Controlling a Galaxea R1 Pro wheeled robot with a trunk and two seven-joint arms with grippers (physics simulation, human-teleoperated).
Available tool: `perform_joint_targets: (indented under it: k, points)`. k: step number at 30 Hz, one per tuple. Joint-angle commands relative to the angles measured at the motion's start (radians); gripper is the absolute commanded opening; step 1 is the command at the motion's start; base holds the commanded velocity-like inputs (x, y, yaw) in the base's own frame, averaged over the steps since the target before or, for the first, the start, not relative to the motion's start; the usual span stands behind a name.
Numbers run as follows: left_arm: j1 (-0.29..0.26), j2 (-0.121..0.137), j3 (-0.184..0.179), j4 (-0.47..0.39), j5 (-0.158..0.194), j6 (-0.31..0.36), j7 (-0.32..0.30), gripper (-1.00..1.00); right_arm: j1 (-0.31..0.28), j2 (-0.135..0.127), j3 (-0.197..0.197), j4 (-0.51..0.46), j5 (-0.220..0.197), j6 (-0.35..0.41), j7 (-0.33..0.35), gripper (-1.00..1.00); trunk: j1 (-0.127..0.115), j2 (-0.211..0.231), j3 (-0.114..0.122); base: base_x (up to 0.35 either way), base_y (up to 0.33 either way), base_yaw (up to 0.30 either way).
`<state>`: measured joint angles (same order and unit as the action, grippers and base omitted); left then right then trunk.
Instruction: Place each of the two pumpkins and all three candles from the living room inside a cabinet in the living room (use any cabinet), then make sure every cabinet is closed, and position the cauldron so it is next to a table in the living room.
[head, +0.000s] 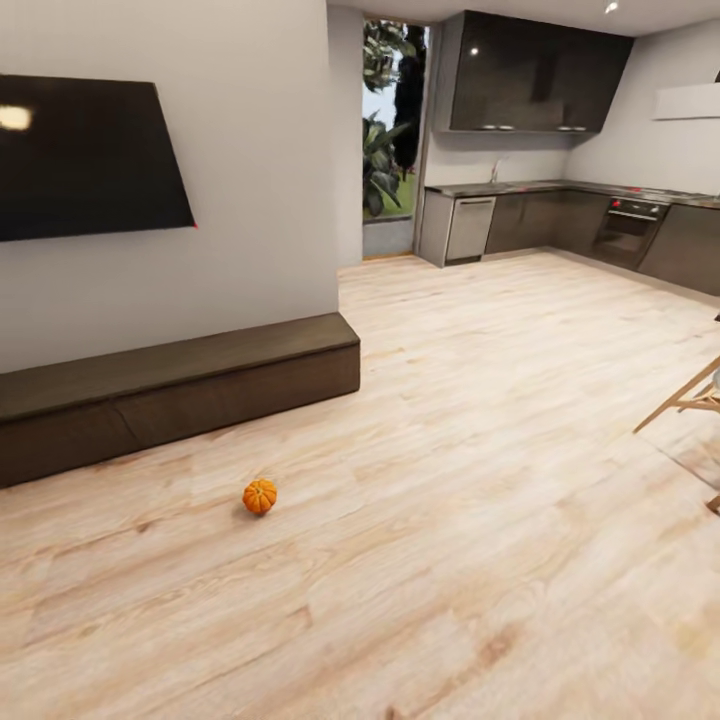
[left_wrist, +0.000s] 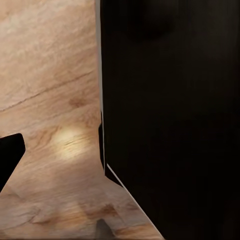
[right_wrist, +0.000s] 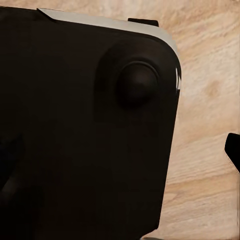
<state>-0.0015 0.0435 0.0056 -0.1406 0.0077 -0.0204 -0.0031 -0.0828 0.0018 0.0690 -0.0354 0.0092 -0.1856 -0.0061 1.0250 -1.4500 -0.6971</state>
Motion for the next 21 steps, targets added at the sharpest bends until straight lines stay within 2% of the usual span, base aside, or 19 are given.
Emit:
perform_joint_targets:
  k: [1, 21]
  points:
    - [0.0, -0.001, 0.0, 0.001, 0.0, 0.0, -0.001, 1.0, 0.0, 0.0, 0.0, 0.0, 0.001, 0.0, 0.0, 1.0, 0.0, 0.0, -0.001, 0.0, 0.0, 0.259]
    - [0.0, -0.001, 0.002, 0.004, 0.003, -0.001, -0.001, 1.0, 0.0, 0.001, 0.002, 0.0, 0.002, 0.0, 0.0, 1.0, 0.0, 0.0, -0.018, 0.0, 0.0, 0.259]
